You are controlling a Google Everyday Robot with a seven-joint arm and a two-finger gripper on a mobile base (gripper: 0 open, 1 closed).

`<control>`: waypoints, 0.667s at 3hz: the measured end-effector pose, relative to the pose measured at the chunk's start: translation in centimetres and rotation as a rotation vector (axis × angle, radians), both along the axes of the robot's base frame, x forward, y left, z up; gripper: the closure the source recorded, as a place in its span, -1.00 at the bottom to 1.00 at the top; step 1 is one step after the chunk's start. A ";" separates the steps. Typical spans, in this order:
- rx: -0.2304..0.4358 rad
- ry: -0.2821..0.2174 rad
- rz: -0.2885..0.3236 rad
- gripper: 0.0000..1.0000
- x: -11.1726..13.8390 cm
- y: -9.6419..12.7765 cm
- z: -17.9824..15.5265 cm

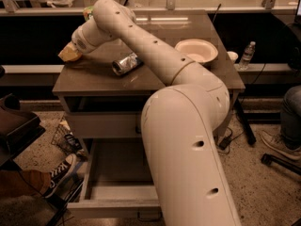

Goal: Place orange into middle drawer

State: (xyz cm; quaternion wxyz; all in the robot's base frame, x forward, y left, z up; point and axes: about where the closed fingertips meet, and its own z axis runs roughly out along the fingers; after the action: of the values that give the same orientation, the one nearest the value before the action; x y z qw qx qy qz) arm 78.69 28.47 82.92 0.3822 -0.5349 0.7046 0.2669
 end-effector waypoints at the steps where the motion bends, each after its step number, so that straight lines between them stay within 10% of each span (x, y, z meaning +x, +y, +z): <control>1: 0.000 0.000 0.000 1.00 0.0 0.0 0.1; 2: 0.000 0.000 0.000 1.00 0.0 0.0 0.2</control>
Offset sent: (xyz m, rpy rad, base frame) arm -0.0945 -0.0230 0.1786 -0.0980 -0.3872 -0.0474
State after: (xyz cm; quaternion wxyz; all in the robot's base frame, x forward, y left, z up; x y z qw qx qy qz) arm 78.68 28.49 83.08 0.3822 -0.5351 0.7046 0.2669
